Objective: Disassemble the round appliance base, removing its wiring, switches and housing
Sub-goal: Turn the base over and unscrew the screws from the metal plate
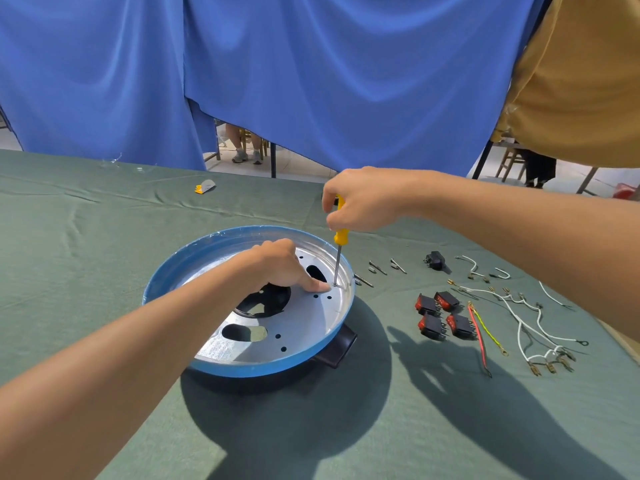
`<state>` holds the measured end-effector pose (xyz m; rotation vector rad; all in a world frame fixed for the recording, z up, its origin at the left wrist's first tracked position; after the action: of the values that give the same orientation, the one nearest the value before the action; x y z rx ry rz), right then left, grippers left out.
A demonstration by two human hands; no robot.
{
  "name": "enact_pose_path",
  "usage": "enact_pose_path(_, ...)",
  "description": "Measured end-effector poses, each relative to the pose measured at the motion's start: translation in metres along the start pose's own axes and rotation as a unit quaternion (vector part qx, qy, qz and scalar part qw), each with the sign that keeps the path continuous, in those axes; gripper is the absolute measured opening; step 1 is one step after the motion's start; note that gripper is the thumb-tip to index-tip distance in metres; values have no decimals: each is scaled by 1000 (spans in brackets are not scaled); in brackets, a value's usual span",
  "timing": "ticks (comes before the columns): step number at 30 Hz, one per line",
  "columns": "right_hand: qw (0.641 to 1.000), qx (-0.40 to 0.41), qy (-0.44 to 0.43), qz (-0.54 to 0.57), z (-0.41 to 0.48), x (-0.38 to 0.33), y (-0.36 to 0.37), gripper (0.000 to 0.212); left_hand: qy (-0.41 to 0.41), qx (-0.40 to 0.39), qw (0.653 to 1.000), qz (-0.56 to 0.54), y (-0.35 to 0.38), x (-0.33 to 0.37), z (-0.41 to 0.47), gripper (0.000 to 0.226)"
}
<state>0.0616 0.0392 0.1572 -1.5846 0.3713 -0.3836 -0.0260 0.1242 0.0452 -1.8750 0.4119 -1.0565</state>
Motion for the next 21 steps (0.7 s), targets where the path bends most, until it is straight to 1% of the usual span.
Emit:
enact_pose_path(2,1000,20,7,-18,1,1,0,44,-3,-3,1000,3,0,0,0,80)
enact_pose_path(3,999,30,4,-16,1,1,-1,48,-5,-4,1000,2,0,1,0,80)
enact_pose_path(4,999,31,-8,-12,1,1,-1,44,-7,-6,1000,-1,0,1,0,80)
enact_pose_path(7,999,17,-38,2,-4,-1,-2,10,-19,-11,1000,-14,-2,4,1,79)
enact_pose_path(8,999,11,-42,-3,-6,-1,-3,6,-23,-12,1000,-16,-2,4,2,78)
enact_pose_path(9,999,5,-43,-11,-6,-2,-4,7,-27,-13,999,-17,-2,5,4,78)
enact_pose_path(11,999,-1,-40,-27,-5,-3,-4,16,-33,-10,999,-16,-2,4,5,78)
enact_pose_path(13,999,2,-32,-38,-4,-3,-3,40,-36,-9,999,-9,-2,4,6,77)
enact_pose_path(14,999,8,-28,-40,-4,-2,-2,46,-36,-10,999,-6,-2,4,6,77)
enact_pose_path(15,999,11,-28,-41,-4,-3,-1,43,-36,-9,999,-3,-2,4,7,77)
enact_pose_path(18,999,-5,-27,-26,-4,-5,-2,11,-35,-9,999,-7,-1,2,8,77)
enact_pose_path(19,999,-18,-21,-29,-5,-6,-3,12,-36,-9,999,-10,-1,2,8,78)
enact_pose_path(21,999,-36,-10,-33,-4,-6,-4,21,-38,-10,999,-17,-1,2,7,78)
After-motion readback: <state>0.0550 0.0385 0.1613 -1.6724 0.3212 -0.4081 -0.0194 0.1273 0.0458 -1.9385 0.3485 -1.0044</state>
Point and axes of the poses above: each hand's wrist, its own z-axis towards the middle knuckle, its own y-axis out of the palm, x = y × z, the point moved 5 cm from there along z, towards the middle knuckle, and after that the axes turned 14 degrees about y, right-handed, at the moved point
